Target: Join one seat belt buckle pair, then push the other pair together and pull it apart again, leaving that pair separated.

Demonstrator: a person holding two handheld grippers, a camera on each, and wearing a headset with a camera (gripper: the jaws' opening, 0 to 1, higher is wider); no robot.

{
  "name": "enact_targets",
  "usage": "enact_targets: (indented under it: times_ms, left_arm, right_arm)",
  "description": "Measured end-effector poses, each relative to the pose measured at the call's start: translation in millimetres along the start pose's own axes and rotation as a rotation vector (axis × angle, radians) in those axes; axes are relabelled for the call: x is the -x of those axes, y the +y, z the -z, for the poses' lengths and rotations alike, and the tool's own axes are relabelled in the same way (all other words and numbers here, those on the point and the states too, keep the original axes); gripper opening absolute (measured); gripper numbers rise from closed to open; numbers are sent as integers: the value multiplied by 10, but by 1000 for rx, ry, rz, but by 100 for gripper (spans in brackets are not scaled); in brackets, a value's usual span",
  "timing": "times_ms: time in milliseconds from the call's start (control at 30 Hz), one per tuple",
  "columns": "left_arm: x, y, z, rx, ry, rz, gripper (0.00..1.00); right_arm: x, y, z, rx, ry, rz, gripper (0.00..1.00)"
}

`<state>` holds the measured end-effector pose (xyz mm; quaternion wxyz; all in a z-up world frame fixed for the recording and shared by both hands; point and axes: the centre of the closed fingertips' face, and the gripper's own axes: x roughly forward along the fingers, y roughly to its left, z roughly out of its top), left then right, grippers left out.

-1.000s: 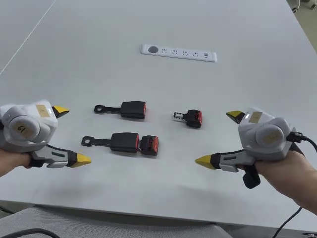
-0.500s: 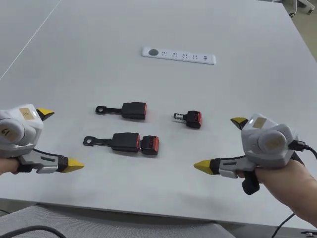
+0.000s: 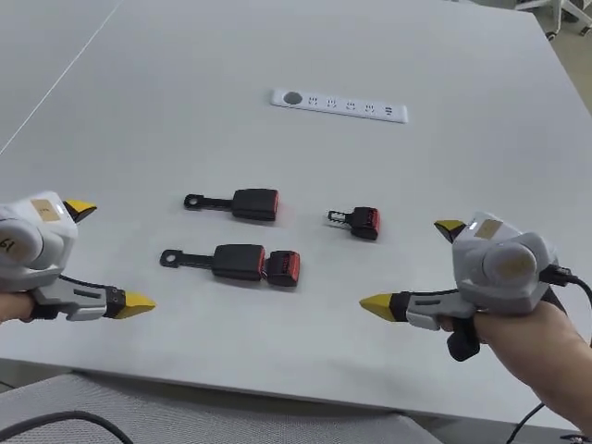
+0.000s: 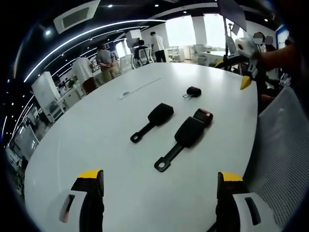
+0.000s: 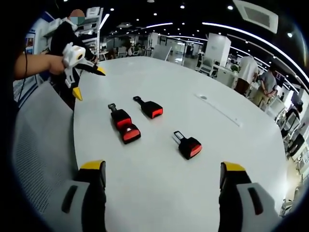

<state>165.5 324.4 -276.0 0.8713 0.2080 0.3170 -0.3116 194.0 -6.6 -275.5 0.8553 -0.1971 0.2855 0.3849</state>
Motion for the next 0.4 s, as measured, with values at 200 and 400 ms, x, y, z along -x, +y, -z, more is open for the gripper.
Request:
enact_targets:
  times_ms: [200, 400]
  left_arm:
    - [8, 7, -26, 9, -14, -7, 100]
    - [8, -1, -30, 11, -21, -5, 100]
  right_arm:
    - [14, 14, -41, -16, -8, 3, 100]
    - [29, -31, -56, -56, -17, 17, 99]
